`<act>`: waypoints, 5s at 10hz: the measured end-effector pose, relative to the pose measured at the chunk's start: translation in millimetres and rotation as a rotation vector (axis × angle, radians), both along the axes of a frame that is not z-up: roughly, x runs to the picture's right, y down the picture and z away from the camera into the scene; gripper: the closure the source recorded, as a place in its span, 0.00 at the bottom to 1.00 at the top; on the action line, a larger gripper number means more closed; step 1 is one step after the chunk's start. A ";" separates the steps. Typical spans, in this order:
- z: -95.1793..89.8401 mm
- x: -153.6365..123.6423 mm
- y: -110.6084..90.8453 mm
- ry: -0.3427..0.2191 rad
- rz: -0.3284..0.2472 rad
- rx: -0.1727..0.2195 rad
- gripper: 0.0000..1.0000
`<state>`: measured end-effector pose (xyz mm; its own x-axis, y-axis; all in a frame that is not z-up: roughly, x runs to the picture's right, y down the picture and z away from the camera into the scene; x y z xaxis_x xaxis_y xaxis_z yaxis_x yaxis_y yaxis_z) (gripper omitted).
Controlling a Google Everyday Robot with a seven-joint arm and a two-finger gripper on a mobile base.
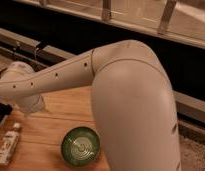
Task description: Place the bottle in the ceramic bowl
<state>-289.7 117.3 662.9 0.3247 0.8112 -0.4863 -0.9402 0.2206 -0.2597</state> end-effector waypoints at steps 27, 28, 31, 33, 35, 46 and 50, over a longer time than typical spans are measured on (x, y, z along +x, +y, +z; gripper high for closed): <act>54.9 -184.7 84.2 -0.118 -0.267 0.000 0.35; 55.5 -184.1 83.8 -0.117 -0.269 0.002 0.35; 61.3 -192.2 93.9 -0.115 -0.265 -0.020 0.35; 59.8 -201.4 102.1 -0.113 -0.258 -0.037 0.35; 67.0 -203.4 107.8 -0.091 -0.241 -0.051 0.35; 117.8 -213.5 143.7 -0.065 -0.263 -0.198 0.59; 109.5 -213.7 141.9 -0.106 -0.249 -0.178 0.98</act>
